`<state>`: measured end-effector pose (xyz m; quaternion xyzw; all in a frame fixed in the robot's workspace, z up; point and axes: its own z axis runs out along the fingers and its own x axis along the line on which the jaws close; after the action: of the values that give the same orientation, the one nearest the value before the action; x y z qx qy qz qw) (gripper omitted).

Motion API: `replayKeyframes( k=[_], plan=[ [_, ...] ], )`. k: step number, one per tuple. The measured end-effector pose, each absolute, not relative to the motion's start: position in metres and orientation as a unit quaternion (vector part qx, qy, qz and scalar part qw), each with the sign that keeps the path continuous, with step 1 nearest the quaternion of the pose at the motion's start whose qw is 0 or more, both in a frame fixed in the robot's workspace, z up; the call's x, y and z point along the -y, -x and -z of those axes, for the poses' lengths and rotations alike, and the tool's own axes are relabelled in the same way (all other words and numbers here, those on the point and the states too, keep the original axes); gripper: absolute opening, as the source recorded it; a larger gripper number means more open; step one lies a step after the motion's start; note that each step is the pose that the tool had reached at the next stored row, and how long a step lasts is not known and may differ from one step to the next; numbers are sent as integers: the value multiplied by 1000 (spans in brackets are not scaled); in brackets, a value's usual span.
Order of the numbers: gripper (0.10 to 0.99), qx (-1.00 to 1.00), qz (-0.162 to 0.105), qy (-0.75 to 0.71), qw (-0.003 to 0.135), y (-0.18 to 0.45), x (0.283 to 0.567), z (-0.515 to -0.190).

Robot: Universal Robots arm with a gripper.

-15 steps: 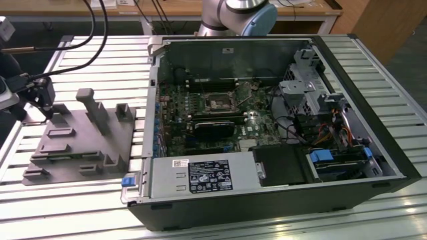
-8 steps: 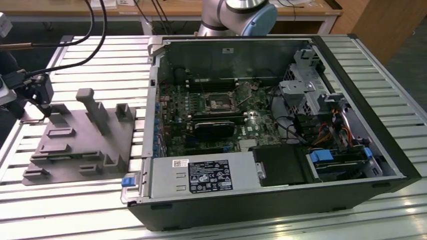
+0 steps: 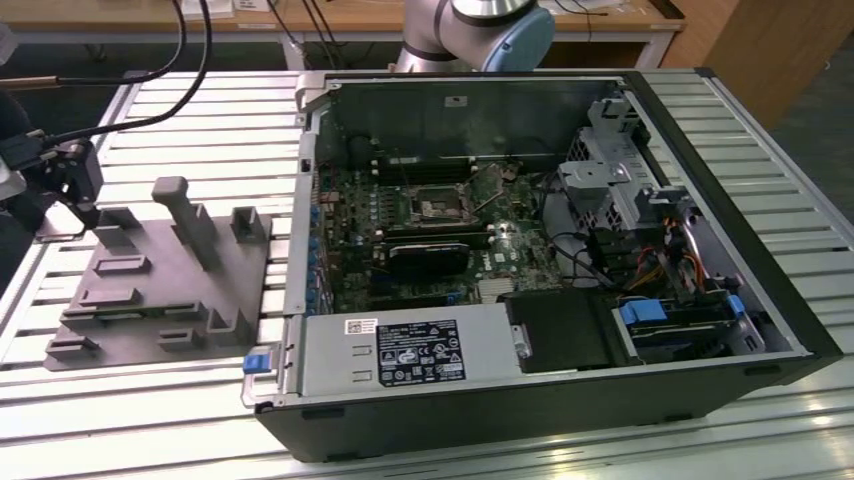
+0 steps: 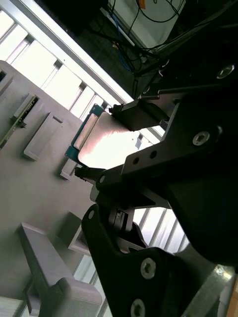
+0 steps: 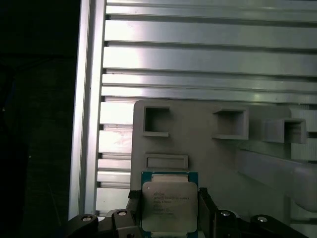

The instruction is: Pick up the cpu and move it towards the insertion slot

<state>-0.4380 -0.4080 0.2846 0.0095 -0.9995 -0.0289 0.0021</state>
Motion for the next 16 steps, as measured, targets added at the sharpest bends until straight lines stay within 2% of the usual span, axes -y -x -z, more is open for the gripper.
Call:
replayKeyframes(
  k=[16],
  plan=[
    [545,1000,29,-10,2,438,406,-297]
  ],
)
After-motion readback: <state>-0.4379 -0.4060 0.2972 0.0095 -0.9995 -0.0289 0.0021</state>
